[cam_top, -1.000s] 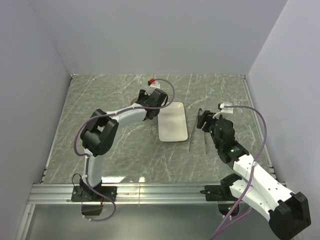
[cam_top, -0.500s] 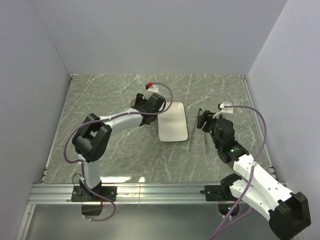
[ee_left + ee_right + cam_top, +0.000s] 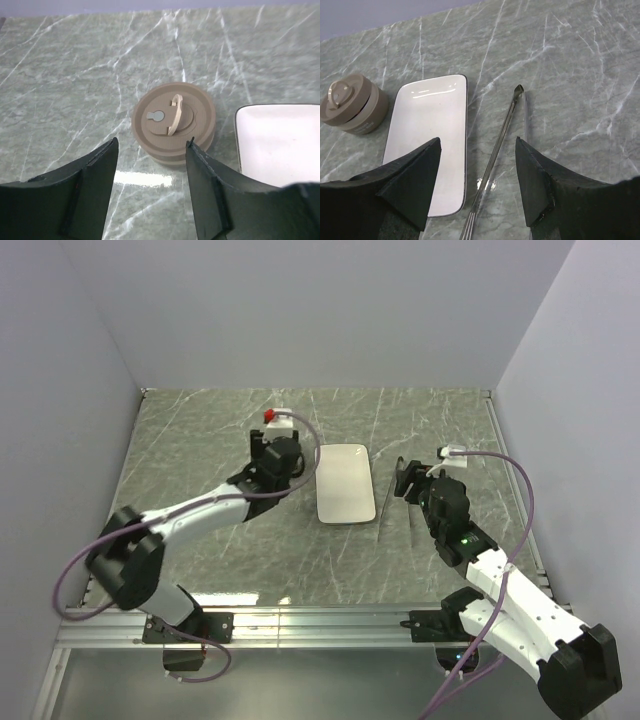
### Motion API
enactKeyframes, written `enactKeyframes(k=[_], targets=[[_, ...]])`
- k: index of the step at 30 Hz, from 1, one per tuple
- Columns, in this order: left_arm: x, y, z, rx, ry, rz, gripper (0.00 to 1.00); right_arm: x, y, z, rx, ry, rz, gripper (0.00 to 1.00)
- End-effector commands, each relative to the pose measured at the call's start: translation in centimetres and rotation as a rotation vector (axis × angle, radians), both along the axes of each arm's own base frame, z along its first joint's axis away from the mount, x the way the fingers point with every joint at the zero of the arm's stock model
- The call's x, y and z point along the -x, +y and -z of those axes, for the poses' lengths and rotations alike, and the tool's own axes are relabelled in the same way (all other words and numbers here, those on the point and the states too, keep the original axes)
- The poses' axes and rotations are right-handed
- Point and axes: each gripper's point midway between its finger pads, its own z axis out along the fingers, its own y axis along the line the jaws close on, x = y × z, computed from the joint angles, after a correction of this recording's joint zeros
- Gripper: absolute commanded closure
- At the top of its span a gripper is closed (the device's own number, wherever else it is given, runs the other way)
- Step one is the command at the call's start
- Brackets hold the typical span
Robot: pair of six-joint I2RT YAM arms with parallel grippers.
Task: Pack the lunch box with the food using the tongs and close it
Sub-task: Put the lid back on the lunch box
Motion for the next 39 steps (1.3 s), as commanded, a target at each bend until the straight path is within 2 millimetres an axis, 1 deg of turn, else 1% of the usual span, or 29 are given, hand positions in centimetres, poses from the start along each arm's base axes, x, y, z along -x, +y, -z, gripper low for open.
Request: enactKeyframes(k=[1, 2, 3, 4, 5, 6, 7, 8, 9, 10, 11, 12, 15, 16, 18, 22, 32, 39], targets=[[1.5, -0.1, -5.4, 0.198, -0.162, 0.058, 0.37, -0.2, -0.5, -1.3, -0.025, -0.051, 0.031, 0.32], [1.9, 0.0, -6.3, 0.241, -0.193, 0.07, 0.37, -0.2, -0.6, -1.3, -0.028, -0.054, 0.034, 0.32], [2.7, 0.6, -5.3, 0.248, -0.188, 0.075, 0.37, -0.1, -0.6, -1.5, -0.031, -0.064, 0.032, 0.32], [3.7, 1.4, -7.3, 0.299, -0.24, 0.081, 0.36, -0.1, -0.7, -1.5, -0.031, -0.065, 0.037, 0.32], [4.2, 1.8, -8.0, 0.336, -0.269, 0.08, 0.36, 0.0, -0.7, -1.6, -0.032, -0.068, 0.037, 0.31], [5.0, 2.5, -7.2, 0.339, -0.266, 0.074, 0.36, 0.0, -0.8, -1.7, -0.034, -0.073, 0.04, 0.31], [6.0, 3.7, -8.9, 0.383, -0.314, 0.065, 0.36, 0.0, -0.9, -1.7, -0.035, -0.076, 0.044, 0.32], [6.6, 4.3, -9.3, 0.409, -0.333, 0.055, 0.35, 0.1, -0.9, -1.8, -0.036, -0.079, 0.046, 0.31], [7.2, 5.5, -8.5, 0.402, -0.332, 0.022, 0.35, 0.2, -1.0, -1.9, -0.039, -0.086, 0.047, 0.31], [8.2, 6.7, -9.9, 0.442, -0.374, 0.005, 0.34, 0.2, -1.1, -1.9, -0.041, -0.089, 0.052, 0.32], [8.7, 7.5, -10.0, 0.456, -0.384, -0.011, 0.33, 0.3, -1.2, -2.0, -0.042, -0.093, 0.057, 0.32], [9.7, 8.9, -10.1, 0.462, -0.398, -0.046, 0.33, 0.4, -1.3, -2.2, -0.047, -0.103, 0.058, 0.31], [11.1, 10.9, -10.1, 0.481, -0.406, -0.092, 0.31, 0.7, -1.5, -2.5, -0.057, -0.121, 0.068, 0.32], [11.4, 11.1, -10.1, 0.488, -0.409, -0.094, 0.29, 0.7, -1.6, -2.5, -0.06, -0.127, 0.069, 0.32], [12.0, 11.6, -10.3, 0.511, -0.422, -0.092, 0.27, 0.9, -1.8, -2.6, -0.066, -0.137, 0.076, 0.31], [12.4, 11.7, -10.3, 0.512, -0.419, -0.08, 0.23, 0.9, -1.9, -2.7, -0.066, -0.141, 0.081, 0.32], [10.9, 10.6, -8.9, 0.419, -0.332, -0.093, 0.22, 0.8, -1.9, -2.9, -0.069, -0.145, 0.083, 0.31], [10.6, 10.3, -8.8, 0.403, -0.322, -0.095, 0.22, 0.7, -1.9, -2.7, -0.065, -0.14, 0.081, 0.31]])
